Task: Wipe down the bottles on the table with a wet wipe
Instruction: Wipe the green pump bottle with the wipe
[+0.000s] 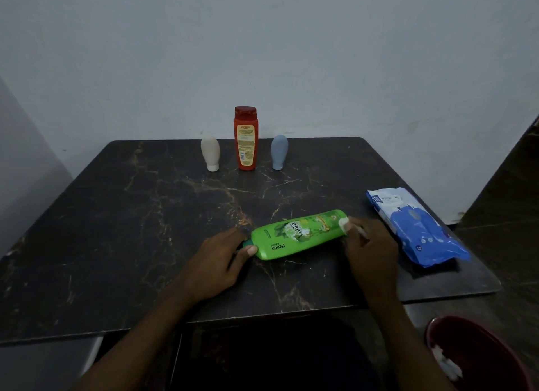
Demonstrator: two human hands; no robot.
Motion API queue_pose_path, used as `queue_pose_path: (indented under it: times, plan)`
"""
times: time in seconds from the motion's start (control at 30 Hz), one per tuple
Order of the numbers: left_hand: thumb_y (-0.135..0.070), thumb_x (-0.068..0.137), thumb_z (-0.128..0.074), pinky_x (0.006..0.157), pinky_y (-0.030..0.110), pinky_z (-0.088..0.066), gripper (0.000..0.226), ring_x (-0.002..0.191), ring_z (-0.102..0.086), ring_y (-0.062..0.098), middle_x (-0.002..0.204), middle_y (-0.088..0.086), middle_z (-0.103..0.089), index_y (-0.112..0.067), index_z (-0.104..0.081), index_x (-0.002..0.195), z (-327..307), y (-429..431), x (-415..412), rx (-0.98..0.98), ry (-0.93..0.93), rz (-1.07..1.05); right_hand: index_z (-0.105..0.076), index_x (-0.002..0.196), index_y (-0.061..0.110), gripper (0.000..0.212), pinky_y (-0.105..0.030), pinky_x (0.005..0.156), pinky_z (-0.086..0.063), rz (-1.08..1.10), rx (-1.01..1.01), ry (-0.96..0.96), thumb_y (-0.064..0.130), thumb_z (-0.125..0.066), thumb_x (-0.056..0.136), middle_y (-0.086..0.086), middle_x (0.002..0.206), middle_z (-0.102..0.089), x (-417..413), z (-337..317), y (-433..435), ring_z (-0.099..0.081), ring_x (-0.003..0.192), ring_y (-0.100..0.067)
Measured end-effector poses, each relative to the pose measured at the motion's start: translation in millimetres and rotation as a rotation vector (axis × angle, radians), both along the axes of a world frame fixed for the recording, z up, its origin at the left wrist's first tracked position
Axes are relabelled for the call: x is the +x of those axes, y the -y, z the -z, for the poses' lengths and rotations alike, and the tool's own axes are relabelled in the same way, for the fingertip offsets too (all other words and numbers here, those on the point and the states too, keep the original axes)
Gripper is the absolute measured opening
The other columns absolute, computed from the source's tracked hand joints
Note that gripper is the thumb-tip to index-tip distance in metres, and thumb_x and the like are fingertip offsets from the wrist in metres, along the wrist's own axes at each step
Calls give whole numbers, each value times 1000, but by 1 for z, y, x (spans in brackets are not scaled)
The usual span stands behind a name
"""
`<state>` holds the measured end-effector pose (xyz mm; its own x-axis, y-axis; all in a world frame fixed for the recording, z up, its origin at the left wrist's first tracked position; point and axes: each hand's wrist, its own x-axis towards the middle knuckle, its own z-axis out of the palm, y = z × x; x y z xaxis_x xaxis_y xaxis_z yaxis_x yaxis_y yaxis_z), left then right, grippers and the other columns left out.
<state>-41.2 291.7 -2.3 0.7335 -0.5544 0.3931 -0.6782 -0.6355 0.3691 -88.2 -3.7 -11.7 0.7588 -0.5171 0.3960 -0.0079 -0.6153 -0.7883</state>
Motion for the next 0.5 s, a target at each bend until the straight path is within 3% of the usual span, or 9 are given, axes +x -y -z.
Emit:
queue_pose_path:
  times: [0.13,0.27,0.37,0.5]
  plan:
    - [-48,106,-41,69,19,-44,28,80,-54,-1,91,-16,-56,-26,-58,107,2,-1,-1,-9,-17,-2,-62,94,22,5,-34,67,-54,-5,-2,-30,23,-58,97,1,88,-62,-3,-2,-16,-58,74,-7]
    - [-50,104,-42,72,22,-45,35,83,-55,0,96,-14,-59,-22,-61,115,1,-1,-1,-10,-16,-5,-69,105,22,17,-13,70,-47,-168,-84,3,15,-58,94,1,107,-61,-20,-4,-78,-59,83,-10]
    - [-46,103,-45,75,25,-46,33,86,-57,4,98,-10,-61,-20,-62,114,1,-1,-1,2,-11,3,-66,104,26,14,-28,65,-53,-325,-288,52,24,-56,95,5,103,-56,-34,-4,-119,-62,80,-15]
    - [-45,103,-47,81,26,-48,35,93,-60,8,106,-7,-64,-19,-62,121,1,-3,-1,0,-18,5,-65,102,29,14,-32,58,-51,-340,-371,70,31,-52,96,7,97,-55,-30,-6,-120,-60,78,-15]
